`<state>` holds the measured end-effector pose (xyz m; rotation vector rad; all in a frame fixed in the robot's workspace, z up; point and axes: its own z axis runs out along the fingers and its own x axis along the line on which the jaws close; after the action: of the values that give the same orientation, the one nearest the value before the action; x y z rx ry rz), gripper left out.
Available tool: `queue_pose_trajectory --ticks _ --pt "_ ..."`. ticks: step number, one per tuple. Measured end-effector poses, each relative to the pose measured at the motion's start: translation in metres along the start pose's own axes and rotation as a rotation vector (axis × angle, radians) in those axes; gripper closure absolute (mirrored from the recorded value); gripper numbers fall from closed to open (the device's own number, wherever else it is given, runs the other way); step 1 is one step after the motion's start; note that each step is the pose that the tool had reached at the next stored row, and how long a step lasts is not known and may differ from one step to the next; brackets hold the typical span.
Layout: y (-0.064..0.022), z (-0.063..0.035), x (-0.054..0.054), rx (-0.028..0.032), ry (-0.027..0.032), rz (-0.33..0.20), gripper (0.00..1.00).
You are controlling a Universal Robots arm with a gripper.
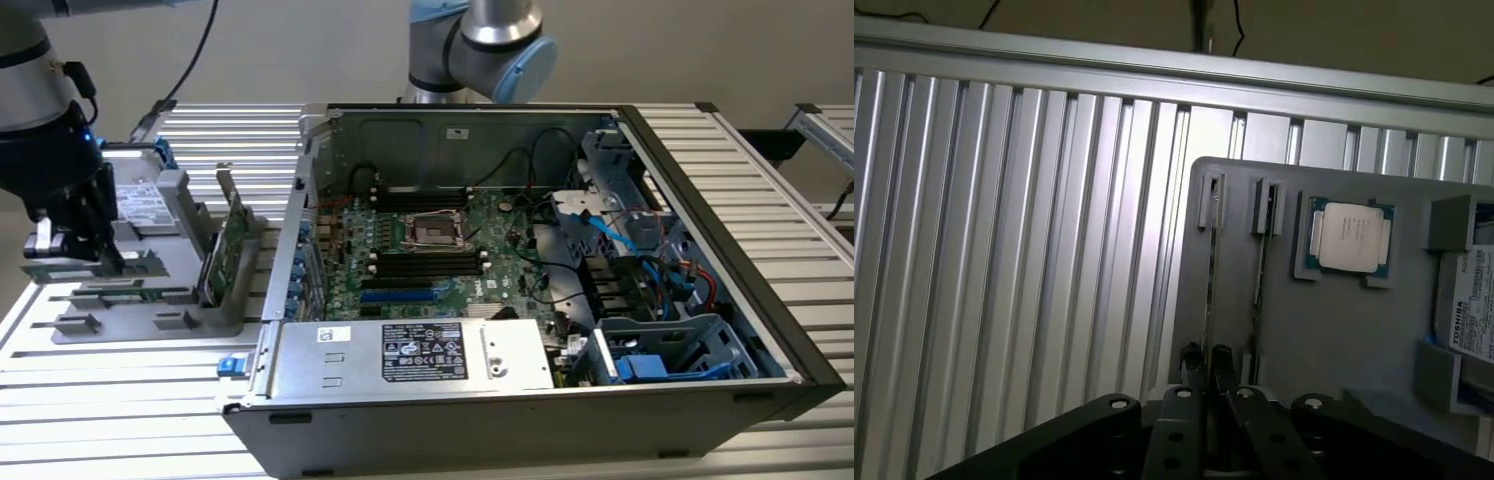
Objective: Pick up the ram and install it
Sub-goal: 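Pick up the ram and move it above insertion slot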
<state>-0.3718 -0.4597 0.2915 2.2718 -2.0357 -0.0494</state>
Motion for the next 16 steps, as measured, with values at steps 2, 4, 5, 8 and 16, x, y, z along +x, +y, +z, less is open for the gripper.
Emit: queue_pose_trajectory --ticks 2,4,5,8,16 --pt "-0.0032 -0.0083 0.001 -0.0020 -0.0001 0.000 0.86" --pt "-0.0071 -0.0158 0.001 -0.0038 -0.0005 0.000 0.86" --pt "-0.0098 -0.0193 0.002 -0.0048 -0.0006 0.000 0.86" --pt "-0.0181 -0.0285 0.003 -0.0086 -0.0009 0.000 0.86" --pt "-0.0415 -0.0517 0.007 -0.0192 -0.0021 -0.001 0.86"
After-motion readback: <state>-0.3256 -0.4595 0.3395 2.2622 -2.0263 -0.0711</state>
